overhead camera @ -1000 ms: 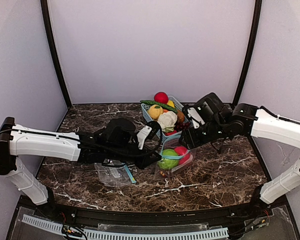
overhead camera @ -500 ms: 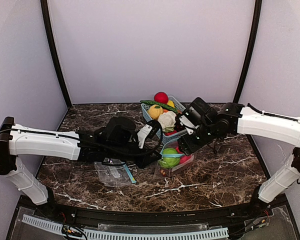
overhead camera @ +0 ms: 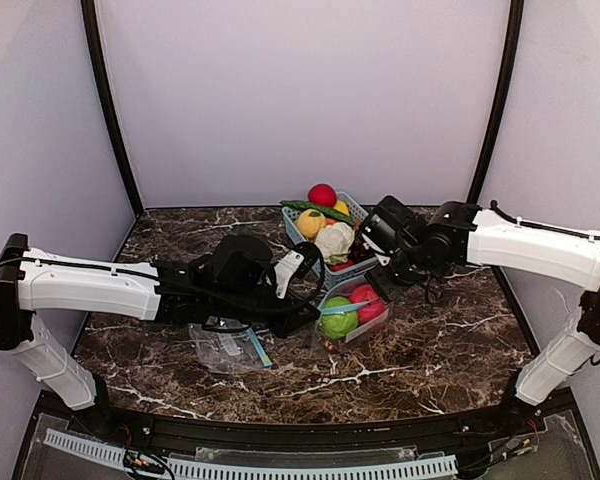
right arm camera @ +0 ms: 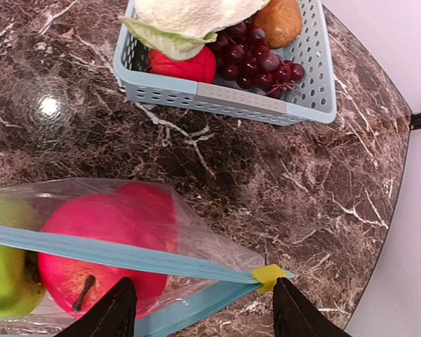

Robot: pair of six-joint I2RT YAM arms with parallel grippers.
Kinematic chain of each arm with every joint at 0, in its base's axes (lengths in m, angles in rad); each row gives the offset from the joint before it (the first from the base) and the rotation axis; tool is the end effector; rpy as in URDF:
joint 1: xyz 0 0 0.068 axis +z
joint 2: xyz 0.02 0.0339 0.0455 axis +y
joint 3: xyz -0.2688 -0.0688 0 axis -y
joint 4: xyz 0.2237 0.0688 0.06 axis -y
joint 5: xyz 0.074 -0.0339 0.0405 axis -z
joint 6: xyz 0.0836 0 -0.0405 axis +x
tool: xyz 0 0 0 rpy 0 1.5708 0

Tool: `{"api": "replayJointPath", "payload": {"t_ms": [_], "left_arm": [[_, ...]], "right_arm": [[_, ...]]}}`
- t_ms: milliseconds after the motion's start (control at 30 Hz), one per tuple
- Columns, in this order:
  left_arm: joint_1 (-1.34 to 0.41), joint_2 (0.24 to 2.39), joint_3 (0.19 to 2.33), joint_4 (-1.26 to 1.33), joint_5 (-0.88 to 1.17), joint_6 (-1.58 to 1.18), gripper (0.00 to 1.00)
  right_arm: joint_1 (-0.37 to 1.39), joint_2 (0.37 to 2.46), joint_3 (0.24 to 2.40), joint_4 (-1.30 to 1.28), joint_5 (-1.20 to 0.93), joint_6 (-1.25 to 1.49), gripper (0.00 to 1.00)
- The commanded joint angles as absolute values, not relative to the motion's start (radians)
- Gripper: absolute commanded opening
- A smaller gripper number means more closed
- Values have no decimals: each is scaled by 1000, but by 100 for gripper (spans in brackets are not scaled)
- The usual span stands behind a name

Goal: Place the food in the zip-top bag and seal the zipper
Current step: Adjust the fake fruit in the zipper food storage bag.

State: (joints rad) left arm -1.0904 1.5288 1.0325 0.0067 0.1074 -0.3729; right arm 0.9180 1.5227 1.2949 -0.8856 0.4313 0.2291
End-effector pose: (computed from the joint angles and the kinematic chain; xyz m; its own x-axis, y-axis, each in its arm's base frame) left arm 0.1643 -0.3346 0.2544 -0.5395 0.2516 -0.8035 0.7826 0.5017 -0.3685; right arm 0.2129 0.2209 0.2554 -0.6692 -0.5355 -0.5153 -0.4698 0.8421 -0.2650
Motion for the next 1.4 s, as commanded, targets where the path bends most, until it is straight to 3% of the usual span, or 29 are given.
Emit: {"api": "replayJointPath", "payload": {"t_ms": [0,200,400,633,1000,1367], "left_arm": [[-1085,1501,1063,-31,96,-358,1],[-1085,1504,1070,-32,95,-355,1],[-1085,1501,1072,-36,92,-354,1],[-1084,1502,1078,-39,88,-347,1],[-1082,1497,1080,-44,84,-340,1],[-1082,1487,1071,-53,69,-337,1]], "right_arm": [[917,1531,1321,-949,567,236,63],[919,1497,1349,-963,536,261,62],[919,1388,1373,-878,279,251,63],[919,1401,1337,-773,45,264,52],[909,1511,1288,-737,-8,295,32],[867,1568,1277,-772,53,303,28]]}}
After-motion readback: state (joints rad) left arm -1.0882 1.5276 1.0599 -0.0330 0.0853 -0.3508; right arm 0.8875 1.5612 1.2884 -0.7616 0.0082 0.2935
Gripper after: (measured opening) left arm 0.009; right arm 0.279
